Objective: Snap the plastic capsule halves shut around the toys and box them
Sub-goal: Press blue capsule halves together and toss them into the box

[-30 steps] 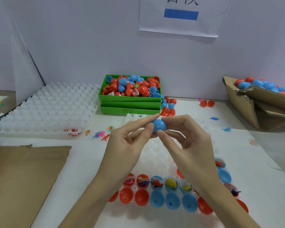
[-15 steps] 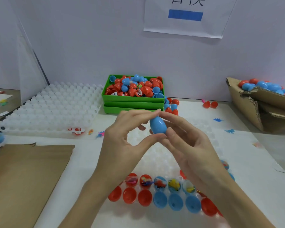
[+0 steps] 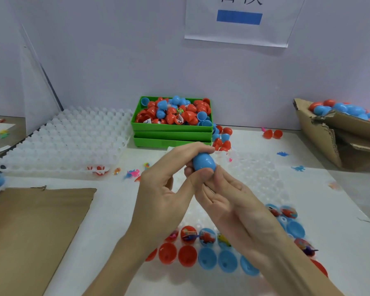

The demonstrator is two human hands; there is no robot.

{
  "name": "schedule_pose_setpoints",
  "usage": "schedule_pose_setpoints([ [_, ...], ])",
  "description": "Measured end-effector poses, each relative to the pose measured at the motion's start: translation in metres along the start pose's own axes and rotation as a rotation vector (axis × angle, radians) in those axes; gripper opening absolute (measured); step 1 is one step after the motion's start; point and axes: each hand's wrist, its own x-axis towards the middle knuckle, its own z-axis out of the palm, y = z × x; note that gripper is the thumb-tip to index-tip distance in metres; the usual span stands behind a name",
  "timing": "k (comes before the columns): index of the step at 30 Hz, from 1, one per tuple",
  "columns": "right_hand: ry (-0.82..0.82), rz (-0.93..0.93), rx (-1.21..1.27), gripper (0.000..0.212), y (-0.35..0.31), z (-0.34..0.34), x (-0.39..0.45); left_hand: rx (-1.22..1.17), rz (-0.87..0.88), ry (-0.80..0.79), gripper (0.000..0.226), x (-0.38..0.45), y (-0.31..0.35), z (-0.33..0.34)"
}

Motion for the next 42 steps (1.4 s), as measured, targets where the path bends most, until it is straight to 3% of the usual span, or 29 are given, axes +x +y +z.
schedule_pose_setpoints([
  [9, 0.058, -0.023, -0.090, 0.043, 0.001, -0.001, 0.000, 0.061, 0.014, 0.048, 0.025, -0.004, -0.001, 0.006],
  [18, 0.043, 0.113, 0.182, 0.035, -0.001, -0.004, 0.000, 0.066, -0.006, 0.024, 0.042, -0.003, -0.004, 0.005],
  [24, 0.054, 0.130, 0.201, 0.035, 0.001, -0.006, 0.000, -0.013, -0.064, 0.038, 0.032, -0.004, -0.010, 0.005],
  [33, 0.052, 0.087, 0.080, 0.040, -0.002, -0.012, 0.005, 0.018, -0.083, 0.021, 0.044, -0.004, -0.010, 0.004],
  [37, 0.092, 0.062, -0.105, 0.036, -0.016, -0.011, 0.004, 0.094, -0.106, -0.031, 0.052, -0.002, -0.011, 0.003],
  [42, 0.136, 0.072, -0.186, 0.030, -0.022, -0.009, 0.003, 0.200, -0.052, -0.034, 0.045, -0.004, -0.015, 0.001],
])
